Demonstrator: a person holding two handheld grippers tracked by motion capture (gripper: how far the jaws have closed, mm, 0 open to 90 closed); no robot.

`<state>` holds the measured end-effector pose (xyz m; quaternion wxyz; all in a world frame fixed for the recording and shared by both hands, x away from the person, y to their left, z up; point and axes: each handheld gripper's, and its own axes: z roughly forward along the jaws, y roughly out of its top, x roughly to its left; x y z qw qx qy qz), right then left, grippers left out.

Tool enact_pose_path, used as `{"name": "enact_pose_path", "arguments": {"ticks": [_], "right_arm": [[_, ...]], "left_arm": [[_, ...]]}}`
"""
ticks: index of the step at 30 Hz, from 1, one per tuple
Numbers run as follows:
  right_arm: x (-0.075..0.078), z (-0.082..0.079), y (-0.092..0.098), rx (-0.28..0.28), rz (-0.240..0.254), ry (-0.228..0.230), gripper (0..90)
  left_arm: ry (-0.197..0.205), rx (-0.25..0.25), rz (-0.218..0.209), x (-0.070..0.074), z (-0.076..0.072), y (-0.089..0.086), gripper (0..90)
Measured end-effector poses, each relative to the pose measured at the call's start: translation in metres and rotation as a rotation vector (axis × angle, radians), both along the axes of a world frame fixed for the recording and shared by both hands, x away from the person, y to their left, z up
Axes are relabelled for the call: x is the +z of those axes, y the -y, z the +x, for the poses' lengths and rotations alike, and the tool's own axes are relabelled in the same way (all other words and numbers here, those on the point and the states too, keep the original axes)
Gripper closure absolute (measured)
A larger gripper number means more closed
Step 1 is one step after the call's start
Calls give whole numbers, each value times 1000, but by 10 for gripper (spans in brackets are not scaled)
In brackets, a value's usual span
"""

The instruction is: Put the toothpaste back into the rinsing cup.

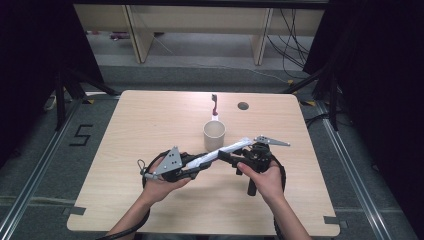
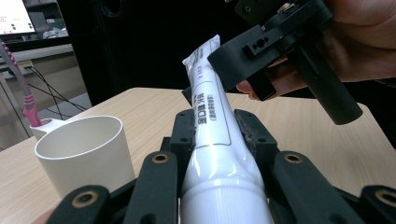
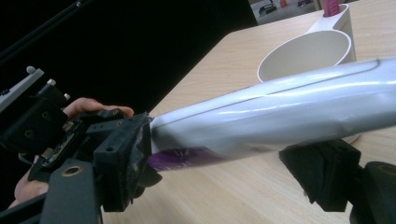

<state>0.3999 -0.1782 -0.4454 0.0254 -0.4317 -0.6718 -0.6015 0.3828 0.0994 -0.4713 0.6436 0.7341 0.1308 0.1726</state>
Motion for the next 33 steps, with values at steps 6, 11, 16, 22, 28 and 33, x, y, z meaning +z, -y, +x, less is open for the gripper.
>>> {"name": "enact_pose_path", "arguments": {"ticks": [6,11,16,22,28,33], "right_arm": [[1,2,0,-14,12,-12,295],[0,2,1,-34,39,-21,338],[2,4,2,-42,73,-11,356],[4,5,3,-57,116,-17,414],[6,3,1,-68,160,-36,516],[11,1,1,-64,116,24,590]], "left_arm": [[-1,19,13,-2,0,3,698],[-8,34,12,-4,0,7,696],[-1,51,20,-5,-1,9,696],[9,59,50,-6,-3,14,694],[-2,61,71,-9,-3,23,693],[-18,76,117,-12,-2,31,684]]}}
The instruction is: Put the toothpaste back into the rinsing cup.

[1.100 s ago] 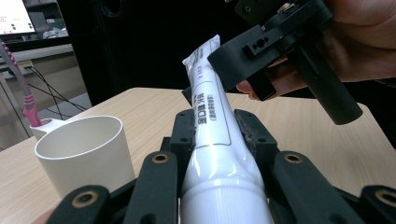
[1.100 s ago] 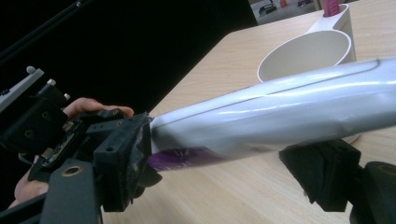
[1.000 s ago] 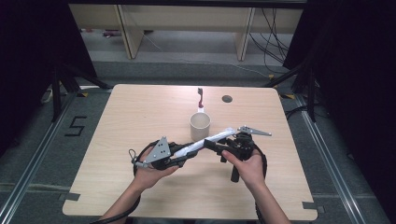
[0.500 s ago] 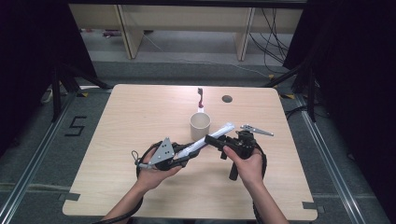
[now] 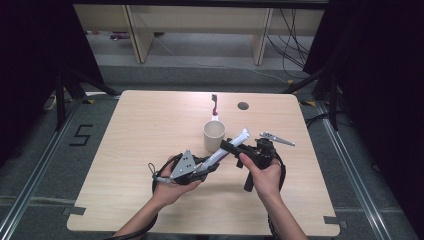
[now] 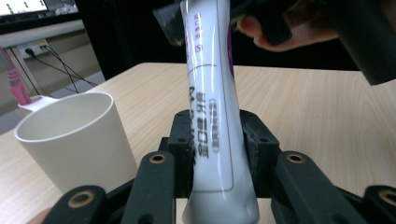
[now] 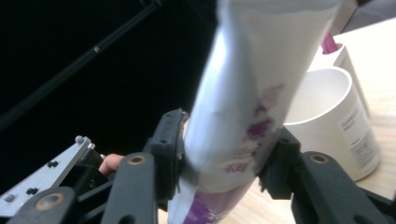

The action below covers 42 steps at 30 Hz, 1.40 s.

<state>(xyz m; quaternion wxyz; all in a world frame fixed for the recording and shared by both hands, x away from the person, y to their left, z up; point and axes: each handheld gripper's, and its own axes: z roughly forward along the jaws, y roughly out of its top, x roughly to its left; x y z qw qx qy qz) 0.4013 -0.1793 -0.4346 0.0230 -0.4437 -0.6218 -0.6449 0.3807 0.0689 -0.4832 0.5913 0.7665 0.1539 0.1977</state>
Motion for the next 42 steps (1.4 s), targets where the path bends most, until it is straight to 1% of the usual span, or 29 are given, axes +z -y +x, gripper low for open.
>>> {"name": "enact_pose_path", "arguments": {"ticks": [1,2,3,5,6,7,9,10,11,13,15,16,17,20,22,23,25,26,29,30,31,33,34,35,36,39,40,41,42], "right_arm": [[1,0,-1,-4,-21,24,605],[2,-1,-2,-7,-46,39,618],[4,-2,-4,-1,-66,40,635],[6,-3,-8,-2,-140,80,679],[7,-3,-9,4,-157,93,687],[8,-4,-10,4,-173,96,697],[11,-5,-13,3,-208,122,715],[12,-6,-13,-5,-217,120,720],[13,-5,-13,-8,-240,157,724],[17,-4,-13,-7,-258,171,731],[22,-4,-13,-22,-277,168,737],[24,-3,-12,-27,-299,190,739],[26,-3,-12,-31,-296,188,741],[32,-1,-11,-32,-325,210,743],[36,0,-12,-40,-326,208,744],[37,1,-12,-36,-326,225,744],[40,3,-12,-40,-342,238,745],[42,5,-12,-42,-346,250,745],[47,7,-12,-38,-360,246,745],[49,8,-12,-42,-363,245,745],[51,10,-11,-46,-365,264,746],[55,12,-11,-49,-366,265,746],[57,12,-12,-50,-364,248,746],[58,14,-11,-55,-371,277,746],[59,16,-11,-55,-378,290,746],[64,17,-12,-56,-372,278,746],[64,17,-12,-58,-373,277,746],[65,18,-13,-53,-372,292,746],[66,18,-13,-54,-377,283,746]], "left_arm": [[6,1,5,-1,0,2,675],[8,3,27,0,0,3,660],[8,5,27,0,1,5,620],[14,11,38,3,1,5,515],[13,13,36,4,0,5,484],[15,17,45,5,0,4,461],[6,24,61,6,-1,0,404],[0,26,68,6,-1,-3,390],[-3,31,67,6,-1,-6,382],[-9,46,71,6,-1,-14,361],[-12,64,66,6,-3,-23,343],[-14,71,66,6,-4,-28,335],[-16,80,64,6,-4,-33,332],[-25,107,51,5,-6,-49,332],[-35,126,45,4,-7,-58,332],[-39,131,45,3,-7,-63,332],[-45,154,40,1,-9,-71,330],[-46,161,29,-1,-9,-75,328],[-61,199,23,-6,-11,-88,322],[-63,212,12,-8,-12,-93,321],[-69,224,1,-11,-12,-97,321],[-85,250,-46,-16,-12,-105,319],[-89,273,-52,-18,-12,-109,317],[-94,287,-66,-20,-12,-113,312],[-95,295,-93,-21,-11,-116,306],[-100,333,-106,-23,-11,-124,290],[-98,338,-128,-25,-10,-125,285],[-100,352,-128,-26,-10,-127,282],[-96,357,-127,-27,-10,-129,277]]}}
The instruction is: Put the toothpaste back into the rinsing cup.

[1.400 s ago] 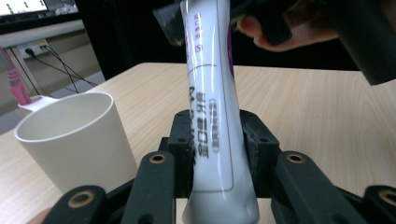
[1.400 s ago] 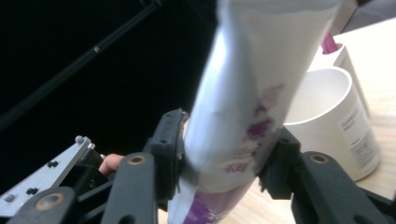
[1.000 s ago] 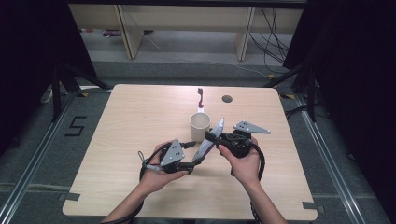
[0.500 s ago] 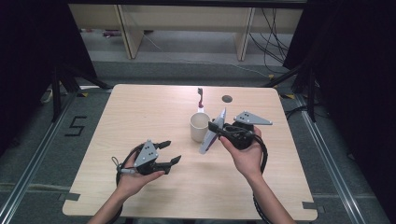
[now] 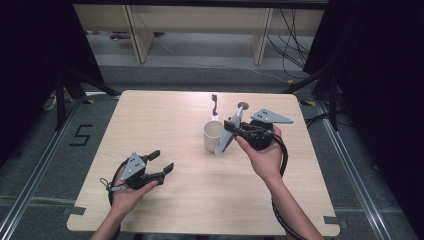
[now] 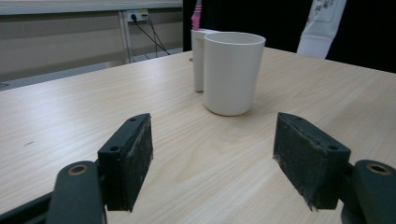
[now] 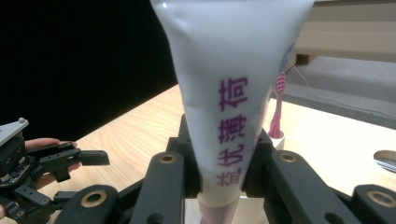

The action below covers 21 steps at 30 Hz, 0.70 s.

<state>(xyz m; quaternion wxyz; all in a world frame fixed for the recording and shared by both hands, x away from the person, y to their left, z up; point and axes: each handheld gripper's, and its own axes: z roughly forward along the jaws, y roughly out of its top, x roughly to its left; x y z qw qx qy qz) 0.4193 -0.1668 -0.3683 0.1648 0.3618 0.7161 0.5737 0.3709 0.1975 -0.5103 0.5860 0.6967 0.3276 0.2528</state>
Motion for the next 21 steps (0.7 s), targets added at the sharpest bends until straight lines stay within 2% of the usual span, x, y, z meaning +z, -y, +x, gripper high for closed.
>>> {"name": "enact_pose_path", "arguments": {"ticks": [3,6,7,8,9,11,12,16,17,18,20,21], "right_arm": [[3,2,0,3,1,4,747],[6,3,1,-2,-7,19,747],[8,3,1,-2,3,6,747],[9,4,1,-2,-3,28,747],[11,3,1,-4,2,6,747],[13,4,1,-8,5,14,747],[13,5,1,-8,-1,23,747],[18,7,1,-14,0,23,747],[19,8,2,-16,0,36,748],[20,9,2,-18,-2,42,748],[23,9,2,-25,8,34,748],[24,11,3,-24,-1,46,748]], "left_arm": [[-4,27,13,-3,0,-4,267],[14,44,5,-6,1,-6,260],[17,53,2,-7,1,-7,260],[22,60,-1,-7,1,-8,260],[27,66,-2,-8,2,-9,258],[35,75,-8,-10,2,-11,256],[30,81,2,-10,1,-12,253],[38,84,-1,-14,1,-13,249],[42,83,-6,-14,1,-13,249],[34,90,7,-14,0,-13,248],[37,87,4,-14,1,-14,249],[37,86,5,-14,1,-14,248]]}}
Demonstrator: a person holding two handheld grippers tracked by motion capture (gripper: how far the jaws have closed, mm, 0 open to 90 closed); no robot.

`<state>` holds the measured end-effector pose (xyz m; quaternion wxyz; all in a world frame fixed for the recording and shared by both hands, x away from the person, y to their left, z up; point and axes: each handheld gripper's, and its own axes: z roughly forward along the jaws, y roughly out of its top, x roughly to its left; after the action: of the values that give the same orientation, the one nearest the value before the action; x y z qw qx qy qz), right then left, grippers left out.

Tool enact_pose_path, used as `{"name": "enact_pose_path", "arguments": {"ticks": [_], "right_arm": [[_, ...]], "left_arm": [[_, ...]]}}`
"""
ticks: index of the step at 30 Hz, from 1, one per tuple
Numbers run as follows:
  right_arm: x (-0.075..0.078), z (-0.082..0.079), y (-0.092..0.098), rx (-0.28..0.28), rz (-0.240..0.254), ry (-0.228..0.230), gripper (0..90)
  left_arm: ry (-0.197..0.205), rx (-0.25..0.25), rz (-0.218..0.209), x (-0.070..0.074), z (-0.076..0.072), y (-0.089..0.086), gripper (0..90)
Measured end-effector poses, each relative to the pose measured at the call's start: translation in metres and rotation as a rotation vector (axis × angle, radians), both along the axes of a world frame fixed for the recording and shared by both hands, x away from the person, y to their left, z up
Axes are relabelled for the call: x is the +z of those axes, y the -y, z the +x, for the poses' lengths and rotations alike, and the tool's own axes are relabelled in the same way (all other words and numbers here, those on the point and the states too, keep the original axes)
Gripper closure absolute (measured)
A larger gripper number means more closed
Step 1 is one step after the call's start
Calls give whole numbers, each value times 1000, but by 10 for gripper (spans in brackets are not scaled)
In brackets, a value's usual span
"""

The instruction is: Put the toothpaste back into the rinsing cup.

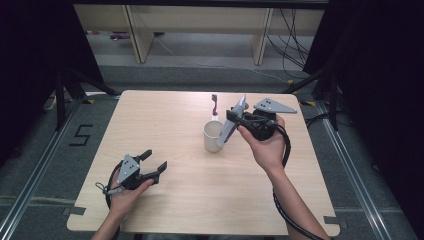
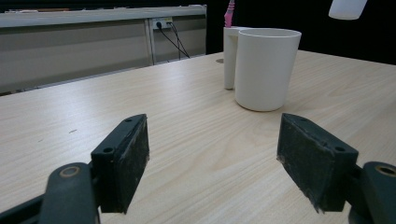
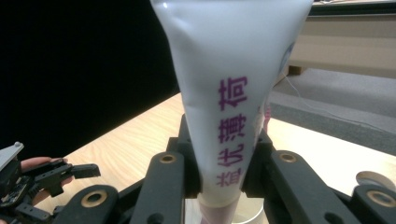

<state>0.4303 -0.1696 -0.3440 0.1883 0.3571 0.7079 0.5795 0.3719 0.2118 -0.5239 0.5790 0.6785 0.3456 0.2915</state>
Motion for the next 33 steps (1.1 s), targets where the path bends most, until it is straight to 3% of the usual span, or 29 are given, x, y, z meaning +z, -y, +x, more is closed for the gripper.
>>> {"name": "enact_pose_path", "arguments": {"ticks": [1,3,6,11,17,19,23,24,25,32,33], "right_arm": [[2,-1,0,-6,7,-15,748],[4,2,2,-9,-5,12,747],[7,3,2,-9,12,-2,748],[12,10,4,-16,-4,27,748],[16,15,3,-15,-6,15,748],[17,18,2,-12,-15,40,748],[18,19,0,-19,-15,12,748],[18,21,0,-18,-27,31,748],[19,20,-1,-19,-22,12,748],[23,24,-5,-37,-33,49,748],[23,25,-7,-35,-28,35,748]], "left_arm": [[-1,2,-3,0,0,0,249],[2,3,1,0,0,1,249],[11,4,12,0,-1,1,255],[8,16,7,0,-1,1,258],[3,23,3,0,-1,1,263],[4,23,3,0,-1,1,263],[7,22,-2,0,-1,1,264],[8,23,-5,0,-1,1,263],[9,22,-4,0,-2,0,263],[7,18,-2,0,-1,1,265],[10,19,1,0,-1,1,265]]}}
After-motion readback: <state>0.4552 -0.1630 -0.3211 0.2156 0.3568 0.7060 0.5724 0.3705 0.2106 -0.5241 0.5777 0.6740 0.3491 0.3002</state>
